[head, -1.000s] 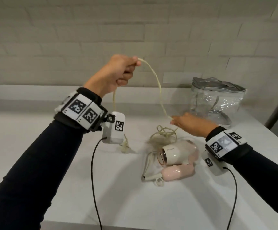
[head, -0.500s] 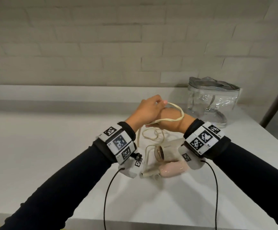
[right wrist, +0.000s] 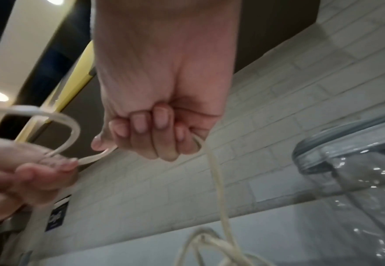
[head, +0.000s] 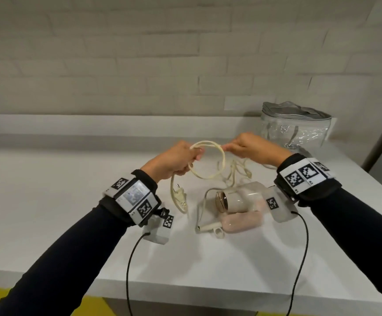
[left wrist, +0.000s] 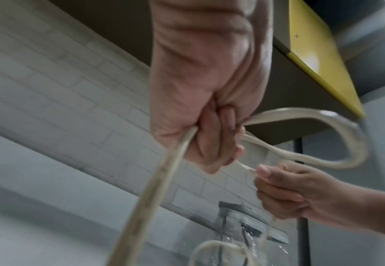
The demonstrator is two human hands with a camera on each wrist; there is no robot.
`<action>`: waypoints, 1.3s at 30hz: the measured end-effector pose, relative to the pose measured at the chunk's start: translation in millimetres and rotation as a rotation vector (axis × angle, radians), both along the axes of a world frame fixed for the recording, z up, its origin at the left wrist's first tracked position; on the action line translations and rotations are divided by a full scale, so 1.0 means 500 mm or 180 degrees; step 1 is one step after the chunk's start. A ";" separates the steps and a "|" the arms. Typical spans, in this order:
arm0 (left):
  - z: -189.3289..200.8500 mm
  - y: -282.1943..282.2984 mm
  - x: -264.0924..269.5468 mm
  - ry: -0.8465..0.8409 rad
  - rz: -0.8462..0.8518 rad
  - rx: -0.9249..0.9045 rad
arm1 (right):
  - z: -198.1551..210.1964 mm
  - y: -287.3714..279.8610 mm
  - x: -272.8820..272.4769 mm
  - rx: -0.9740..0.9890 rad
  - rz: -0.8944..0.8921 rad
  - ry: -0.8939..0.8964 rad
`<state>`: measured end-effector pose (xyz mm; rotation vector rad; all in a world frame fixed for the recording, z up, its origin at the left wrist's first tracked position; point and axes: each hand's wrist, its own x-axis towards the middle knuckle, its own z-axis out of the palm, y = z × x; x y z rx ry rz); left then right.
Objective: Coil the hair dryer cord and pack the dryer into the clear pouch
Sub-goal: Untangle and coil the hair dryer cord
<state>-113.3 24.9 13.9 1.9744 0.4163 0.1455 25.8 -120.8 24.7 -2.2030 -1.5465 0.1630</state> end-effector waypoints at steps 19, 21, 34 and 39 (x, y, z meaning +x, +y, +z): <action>-0.062 0.119 -0.090 0.0739 0.0557 0.0631 | 0.028 -0.162 0.118 0.1302 -0.0696 0.0731; -0.050 0.123 -0.110 0.1109 0.0253 0.0665 | 0.028 -0.181 0.128 0.1369 -0.0870 0.0532; 0.087 -0.038 -0.010 -0.0517 0.0402 -0.1147 | 0.072 -0.102 -0.046 -0.0150 0.0109 -0.0893; 0.057 -0.129 0.036 -0.1019 0.0137 -0.0756 | 0.080 -0.052 -0.094 0.0267 0.0329 -0.0999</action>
